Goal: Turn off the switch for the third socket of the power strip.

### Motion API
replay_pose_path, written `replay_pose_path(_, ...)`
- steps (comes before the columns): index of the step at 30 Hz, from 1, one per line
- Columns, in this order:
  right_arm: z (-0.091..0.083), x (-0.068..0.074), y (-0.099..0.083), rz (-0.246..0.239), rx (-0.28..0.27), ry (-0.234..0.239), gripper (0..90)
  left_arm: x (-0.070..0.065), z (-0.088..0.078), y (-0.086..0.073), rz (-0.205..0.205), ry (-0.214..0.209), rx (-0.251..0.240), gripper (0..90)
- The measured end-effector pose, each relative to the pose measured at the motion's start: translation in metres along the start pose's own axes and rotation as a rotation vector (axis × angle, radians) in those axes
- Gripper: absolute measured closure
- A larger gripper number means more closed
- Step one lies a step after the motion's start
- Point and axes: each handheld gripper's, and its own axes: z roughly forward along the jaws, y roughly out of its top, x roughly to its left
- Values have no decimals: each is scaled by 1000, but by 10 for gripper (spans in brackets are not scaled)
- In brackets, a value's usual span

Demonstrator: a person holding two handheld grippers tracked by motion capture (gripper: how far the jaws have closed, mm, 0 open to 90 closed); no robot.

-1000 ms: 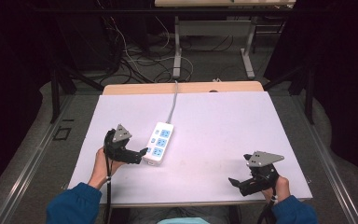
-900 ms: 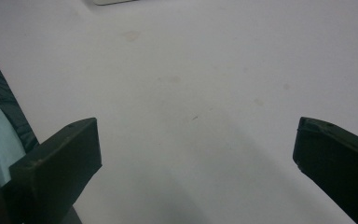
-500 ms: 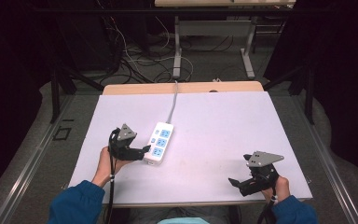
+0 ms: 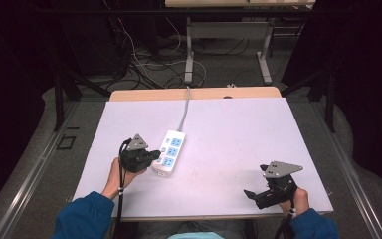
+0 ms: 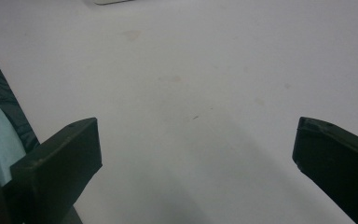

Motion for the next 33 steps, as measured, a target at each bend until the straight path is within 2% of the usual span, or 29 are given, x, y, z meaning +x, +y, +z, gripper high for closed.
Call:
replay_pose_path(4,0,0,0,-1,-6,-6,9,0,2,-2,8,-13,22,900)
replay_pose_path(6,0,0,0,-1,-1,0,9,0,3,-2,8,-14,17,900)
replay_pose_path(11,0,0,0,0,-5,-5,9,0,7,-5,14,-8,43,900)
replay_pose_path(24,0,0,0,0,-1,-2,10,2,14,-7,19,8,56,900)
replay_pose_path(28,0,1,0,9,3,-1,10,2,17,-7,20,5,68,900)
replay_pose_path(29,0,0,0,3,-3,-4,10,1,19,-7,18,3,91,900)
replay_pose_path(33,1,0,0,-2,-6,-12,10,1,21,-7,22,7,97,900)
